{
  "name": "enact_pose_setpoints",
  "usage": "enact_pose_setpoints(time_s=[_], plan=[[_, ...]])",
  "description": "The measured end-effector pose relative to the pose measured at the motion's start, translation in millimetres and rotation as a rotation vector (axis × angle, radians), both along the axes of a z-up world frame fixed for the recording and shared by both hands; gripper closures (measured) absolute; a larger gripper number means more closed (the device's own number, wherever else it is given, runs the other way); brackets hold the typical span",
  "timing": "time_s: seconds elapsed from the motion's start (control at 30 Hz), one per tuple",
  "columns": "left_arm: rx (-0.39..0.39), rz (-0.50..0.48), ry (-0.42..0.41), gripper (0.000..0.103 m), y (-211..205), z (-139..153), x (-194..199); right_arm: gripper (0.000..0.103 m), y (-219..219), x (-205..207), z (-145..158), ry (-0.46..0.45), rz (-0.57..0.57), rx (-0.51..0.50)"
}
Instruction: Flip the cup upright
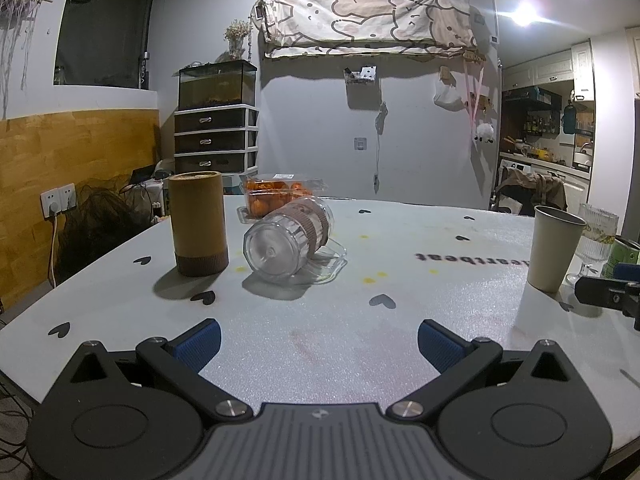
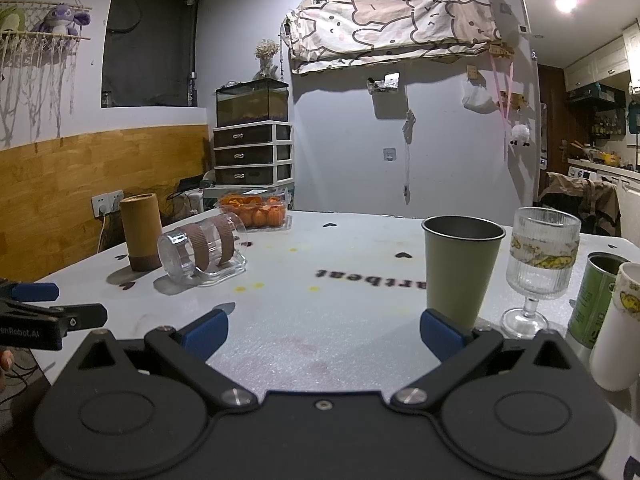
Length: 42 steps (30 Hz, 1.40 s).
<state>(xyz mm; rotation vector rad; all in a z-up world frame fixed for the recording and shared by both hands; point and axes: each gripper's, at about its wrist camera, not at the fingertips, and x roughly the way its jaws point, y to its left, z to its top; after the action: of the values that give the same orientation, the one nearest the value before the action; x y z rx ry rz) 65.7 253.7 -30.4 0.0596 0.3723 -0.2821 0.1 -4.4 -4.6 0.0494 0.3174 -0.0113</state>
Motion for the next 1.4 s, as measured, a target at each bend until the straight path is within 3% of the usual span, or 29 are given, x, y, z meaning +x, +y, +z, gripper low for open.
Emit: enact_pose_setpoints(time_s=[0.43,0.77,1.03,1.4], plan=[[-0.004,-0.006,0.008,0.0,-2,-5,0,0.0,0,0,0,0.0,0.0,0.0],[-0.033,-0.097,0.002,0.0,-1,3,14,0.0,4,-10,2,-0.022,0.006,-0.005],[0.017,-0.124,0.058,0.0,-5,14,78,0.0,10,-24,1,-0.044,0.028,-0.007],[0.109,-0.143,0.048,0.0,-19,25,176,0.0,10,-27,-1,-0.034,0.029,-0.005]])
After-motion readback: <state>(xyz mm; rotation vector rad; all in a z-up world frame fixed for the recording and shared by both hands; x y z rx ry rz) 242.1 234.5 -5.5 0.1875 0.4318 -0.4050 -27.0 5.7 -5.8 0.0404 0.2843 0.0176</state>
